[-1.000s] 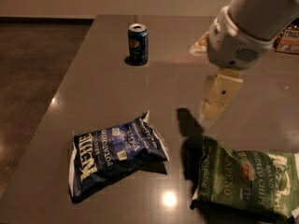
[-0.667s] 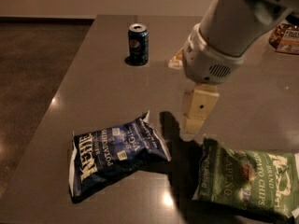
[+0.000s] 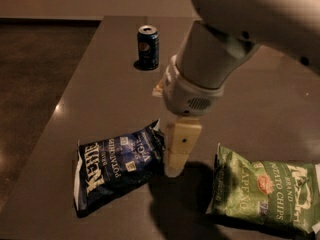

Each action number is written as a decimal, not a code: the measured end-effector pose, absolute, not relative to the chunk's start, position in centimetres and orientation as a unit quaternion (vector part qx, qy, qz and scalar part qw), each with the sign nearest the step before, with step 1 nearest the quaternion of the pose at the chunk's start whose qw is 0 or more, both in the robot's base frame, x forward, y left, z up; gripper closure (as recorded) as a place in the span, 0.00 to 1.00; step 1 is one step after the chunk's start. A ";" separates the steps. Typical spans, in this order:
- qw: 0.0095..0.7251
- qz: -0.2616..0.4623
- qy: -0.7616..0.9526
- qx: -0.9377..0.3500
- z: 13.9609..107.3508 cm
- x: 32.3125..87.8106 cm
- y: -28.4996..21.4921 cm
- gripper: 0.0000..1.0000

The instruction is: Move blue chip bag near pepsi can

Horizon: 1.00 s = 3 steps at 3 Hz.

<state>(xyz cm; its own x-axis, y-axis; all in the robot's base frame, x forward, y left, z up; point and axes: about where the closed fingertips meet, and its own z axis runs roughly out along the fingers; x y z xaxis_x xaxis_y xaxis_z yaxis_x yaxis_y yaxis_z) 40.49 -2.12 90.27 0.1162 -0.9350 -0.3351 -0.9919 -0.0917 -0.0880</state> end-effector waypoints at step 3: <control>0.131 0.103 0.665 -0.728 86.4 40.6 3.5 0.00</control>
Offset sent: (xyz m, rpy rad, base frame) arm 0.0049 0.0686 -0.0468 -0.0151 0.0262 -0.0210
